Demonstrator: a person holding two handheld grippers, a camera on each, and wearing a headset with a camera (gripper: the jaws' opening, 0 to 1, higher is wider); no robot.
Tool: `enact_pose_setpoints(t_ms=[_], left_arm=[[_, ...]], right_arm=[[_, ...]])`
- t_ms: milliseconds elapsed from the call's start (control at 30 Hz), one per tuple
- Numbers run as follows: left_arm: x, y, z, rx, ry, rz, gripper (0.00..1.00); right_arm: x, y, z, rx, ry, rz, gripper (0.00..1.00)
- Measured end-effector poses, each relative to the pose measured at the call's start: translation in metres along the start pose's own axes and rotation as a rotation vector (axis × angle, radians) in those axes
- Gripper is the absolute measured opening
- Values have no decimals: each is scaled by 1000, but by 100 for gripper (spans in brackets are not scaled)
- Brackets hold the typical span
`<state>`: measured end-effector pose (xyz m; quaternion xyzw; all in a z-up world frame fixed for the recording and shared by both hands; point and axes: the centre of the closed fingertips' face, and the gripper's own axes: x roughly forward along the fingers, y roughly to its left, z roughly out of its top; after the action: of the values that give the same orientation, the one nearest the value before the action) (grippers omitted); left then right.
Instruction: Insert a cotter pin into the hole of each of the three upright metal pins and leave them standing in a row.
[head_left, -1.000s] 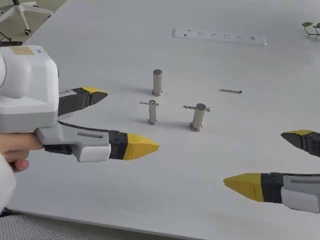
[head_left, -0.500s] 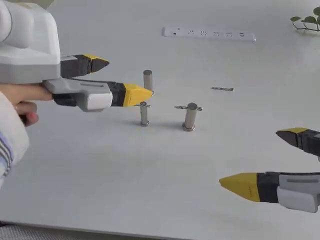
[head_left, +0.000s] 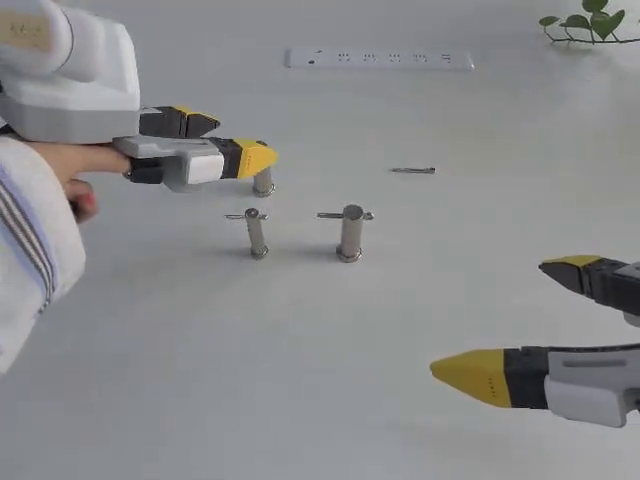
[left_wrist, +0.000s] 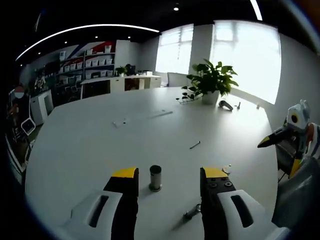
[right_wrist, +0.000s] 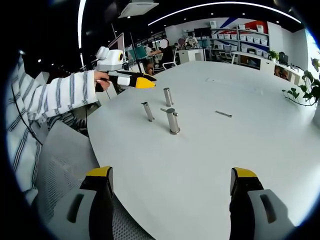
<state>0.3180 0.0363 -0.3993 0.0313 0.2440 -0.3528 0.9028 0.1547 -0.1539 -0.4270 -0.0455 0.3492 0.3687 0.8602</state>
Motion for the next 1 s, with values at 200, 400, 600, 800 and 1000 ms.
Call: enact_pose_setpoints(t_ms=[200,400,600,800,1000], left_arm=[[16,5,-15,28,66,-18,41],[25,16,-23,60,107,-11,37],[31,25,-27,97,138,-24,31],[40,28,-31,128,174,-41,28],[50,25,-32,130,178,-63,24]], right_arm=[[0,-1,-2,12,5,-3,96],[1,-2,-6,14,24,-10,95],[0,-6,-8,32,26,-20,95],[0,-7,-10,46,32,-24,95],[1,-10,-12,57,40,-27,94]])
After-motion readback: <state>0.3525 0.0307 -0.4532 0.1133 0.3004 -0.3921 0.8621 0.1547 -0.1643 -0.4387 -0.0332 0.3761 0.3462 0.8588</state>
